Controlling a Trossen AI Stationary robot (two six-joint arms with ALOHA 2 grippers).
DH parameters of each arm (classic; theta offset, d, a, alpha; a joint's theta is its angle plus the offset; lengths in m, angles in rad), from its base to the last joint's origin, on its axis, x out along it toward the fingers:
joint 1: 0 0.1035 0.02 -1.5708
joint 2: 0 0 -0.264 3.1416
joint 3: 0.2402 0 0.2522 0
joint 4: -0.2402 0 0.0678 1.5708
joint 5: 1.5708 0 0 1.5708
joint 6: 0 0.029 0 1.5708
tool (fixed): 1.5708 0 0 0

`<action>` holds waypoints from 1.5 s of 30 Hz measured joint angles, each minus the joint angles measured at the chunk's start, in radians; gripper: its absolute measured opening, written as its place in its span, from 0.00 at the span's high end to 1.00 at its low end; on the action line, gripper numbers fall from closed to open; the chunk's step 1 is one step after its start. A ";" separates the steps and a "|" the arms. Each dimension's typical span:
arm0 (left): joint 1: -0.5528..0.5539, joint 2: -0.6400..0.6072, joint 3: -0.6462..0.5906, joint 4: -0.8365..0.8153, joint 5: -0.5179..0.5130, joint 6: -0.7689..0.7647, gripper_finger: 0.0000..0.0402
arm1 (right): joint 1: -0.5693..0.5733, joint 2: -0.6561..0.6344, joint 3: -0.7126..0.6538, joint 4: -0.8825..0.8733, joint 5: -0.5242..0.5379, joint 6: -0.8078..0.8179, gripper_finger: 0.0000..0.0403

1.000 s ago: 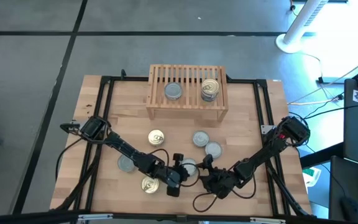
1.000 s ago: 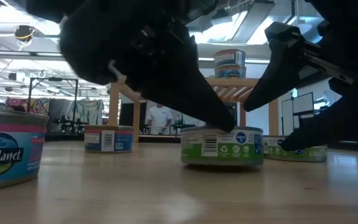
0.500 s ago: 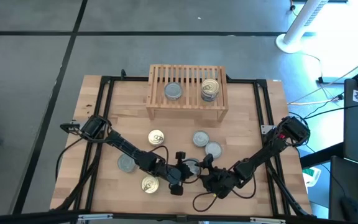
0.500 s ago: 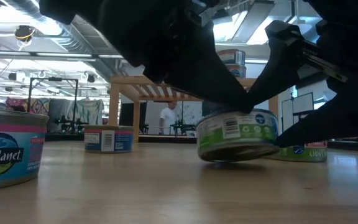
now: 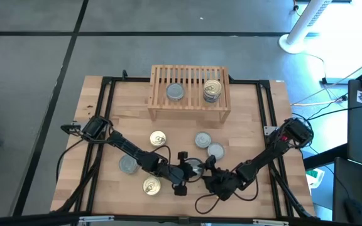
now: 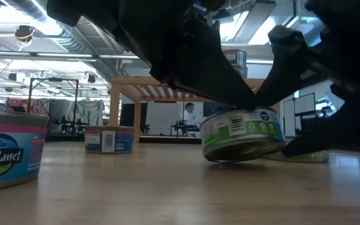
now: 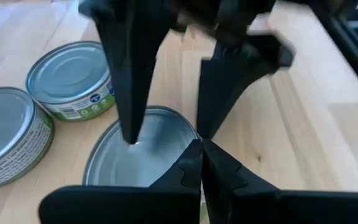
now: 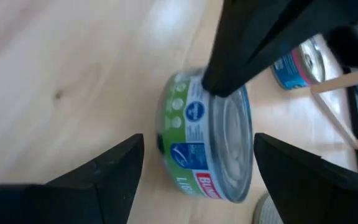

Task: Stack canned seafood by type on shelf
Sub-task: Stack the green white tuna can on top of the green white tuna can on the shelf

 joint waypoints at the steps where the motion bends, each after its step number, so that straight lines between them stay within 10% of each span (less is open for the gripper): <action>1: 0.000 0.000 0.000 0.010 0.000 -0.004 1.00 | 0.000 0.010 0.000 -0.001 0.011 -0.002 0.25; 11: 0.000 0.000 0.000 0.039 0.000 -0.020 1.00 | 0.000 0.052 0.000 0.014 0.114 -0.019 0.28; 22: 0.001 -0.006 0.002 0.041 -0.007 -0.022 1.00 | 0.003 0.052 0.000 0.015 0.097 -0.026 0.67; 45: -0.006 -0.115 0.000 -0.046 0.016 -0.040 0.70 | -0.001 0.049 0.000 0.019 0.089 -0.022 0.66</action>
